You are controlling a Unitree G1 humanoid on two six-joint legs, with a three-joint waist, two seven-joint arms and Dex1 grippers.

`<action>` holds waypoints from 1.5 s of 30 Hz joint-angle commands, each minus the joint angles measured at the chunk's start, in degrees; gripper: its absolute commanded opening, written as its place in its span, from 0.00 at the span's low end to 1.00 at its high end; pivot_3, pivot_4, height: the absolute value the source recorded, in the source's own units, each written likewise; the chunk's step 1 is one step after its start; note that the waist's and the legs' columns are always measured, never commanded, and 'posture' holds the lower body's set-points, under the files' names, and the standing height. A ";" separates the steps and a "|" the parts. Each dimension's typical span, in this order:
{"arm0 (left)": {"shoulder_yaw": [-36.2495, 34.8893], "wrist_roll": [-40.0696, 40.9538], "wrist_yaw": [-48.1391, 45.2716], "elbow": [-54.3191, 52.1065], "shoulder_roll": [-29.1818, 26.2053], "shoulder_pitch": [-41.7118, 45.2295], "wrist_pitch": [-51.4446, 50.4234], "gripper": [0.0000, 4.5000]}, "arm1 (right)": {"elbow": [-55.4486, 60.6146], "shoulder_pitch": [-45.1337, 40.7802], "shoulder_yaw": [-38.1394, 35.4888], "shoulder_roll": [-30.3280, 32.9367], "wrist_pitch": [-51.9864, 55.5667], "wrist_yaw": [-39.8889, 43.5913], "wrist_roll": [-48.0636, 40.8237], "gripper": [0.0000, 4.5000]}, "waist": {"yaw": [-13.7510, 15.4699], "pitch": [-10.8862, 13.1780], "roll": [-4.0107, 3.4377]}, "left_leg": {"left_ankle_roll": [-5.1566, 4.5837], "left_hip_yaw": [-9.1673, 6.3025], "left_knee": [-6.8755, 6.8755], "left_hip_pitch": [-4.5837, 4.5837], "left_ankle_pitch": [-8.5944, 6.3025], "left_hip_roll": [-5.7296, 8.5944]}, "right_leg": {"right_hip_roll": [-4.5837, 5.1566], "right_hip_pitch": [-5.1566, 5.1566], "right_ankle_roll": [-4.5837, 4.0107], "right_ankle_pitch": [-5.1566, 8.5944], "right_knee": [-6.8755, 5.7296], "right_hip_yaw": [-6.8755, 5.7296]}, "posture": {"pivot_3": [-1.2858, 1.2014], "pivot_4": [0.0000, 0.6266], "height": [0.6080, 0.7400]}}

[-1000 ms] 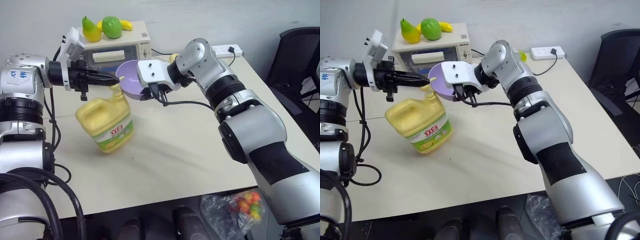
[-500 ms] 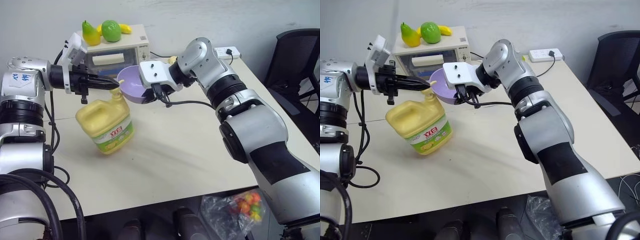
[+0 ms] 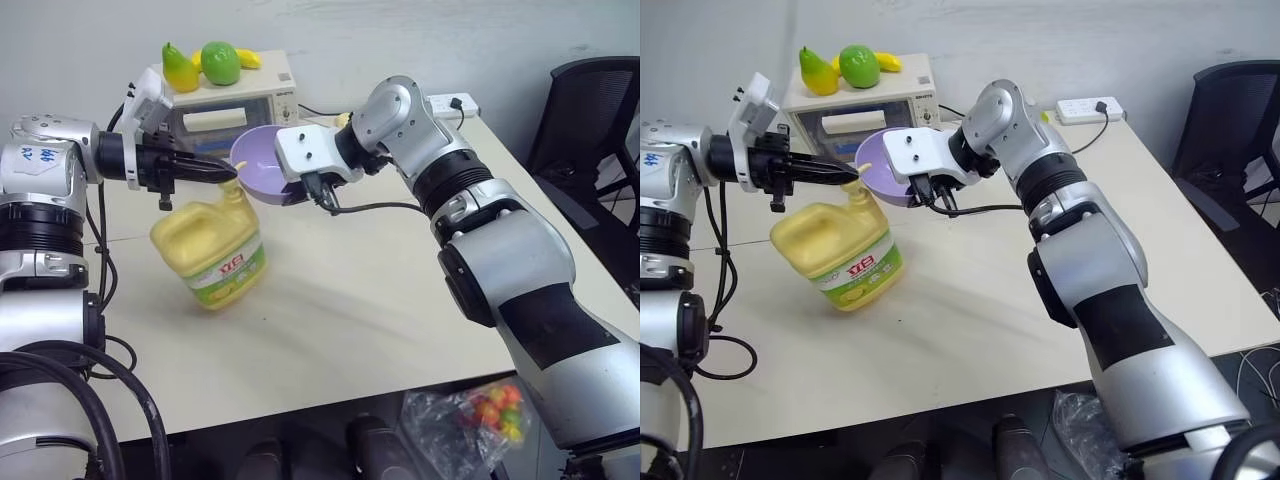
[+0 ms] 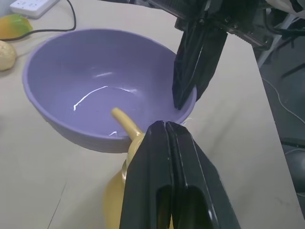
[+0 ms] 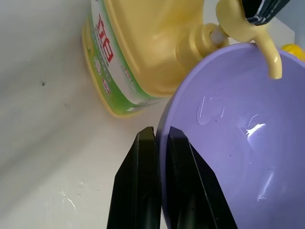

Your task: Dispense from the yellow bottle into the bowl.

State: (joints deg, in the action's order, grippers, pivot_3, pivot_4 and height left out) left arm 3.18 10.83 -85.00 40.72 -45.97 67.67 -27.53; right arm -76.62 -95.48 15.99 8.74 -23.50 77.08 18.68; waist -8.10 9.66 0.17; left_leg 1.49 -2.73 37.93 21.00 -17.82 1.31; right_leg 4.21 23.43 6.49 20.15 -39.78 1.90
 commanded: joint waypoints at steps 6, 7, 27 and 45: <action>6.73 -4.77 -0.70 -0.02 0.38 -9.05 -4.94 0.01 | 2.38 -1.20 -0.93 -1.29 -2.47 -1.98 -0.80 0.00 | -0.01 -0.13 -0.16 | -0.01 0.02 0.00 -0.05 -0.01 0.00 | -0.01 -0.04 0.00 0.00 0.01 0.02 | 0.52 0.24 1.00; 6.66 -4.70 -0.59 -0.45 0.31 -9.52 -5.16 0.01 | 2.39 -1.10 -0.89 -1.32 -2.56 -1.97 -0.74 0.00 | -0.01 -0.18 -0.21 | -0.02 0.01 0.00 -0.06 -0.01 0.00 | -0.01 -0.04 0.00 0.00 0.01 0.03 | 0.52 0.24 1.00; 4.11 -4.21 2.69 0.24 0.62 -10.40 -6.15 0.01 | 2.45 -0.14 -1.20 -1.16 -2.64 -1.10 -0.58 0.00 | 0.39 -0.70 -0.77 | -0.13 -0.14 -0.17 -0.95 -0.31 0.00 | -0.21 -0.96 -0.05 0.03 0.39 0.26 | 0.52 0.24 1.00; -3.49 8.21 -1.50 -20.33 -7.14 -2.31 -20.46 0.01 | 2.34 1.63 -0.16 0.18 -3.23 -1.80 0.59 0.00 | 0.02 -0.05 0.18 | -0.06 -0.30 0.10 0.44 -0.32 0.00 | -0.21 0.26 -0.06 0.02 0.47 0.18 | 0.52 0.24 1.00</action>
State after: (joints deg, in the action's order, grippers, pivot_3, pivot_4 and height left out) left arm 2.20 17.49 -85.92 22.97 -51.12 63.80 -48.06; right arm -76.39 -93.14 15.95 8.55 -26.08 75.66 19.76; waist -8.08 9.61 0.35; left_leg 1.44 -3.03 38.03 21.50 -18.14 1.32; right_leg 4.01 23.77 6.43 20.17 -39.31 2.06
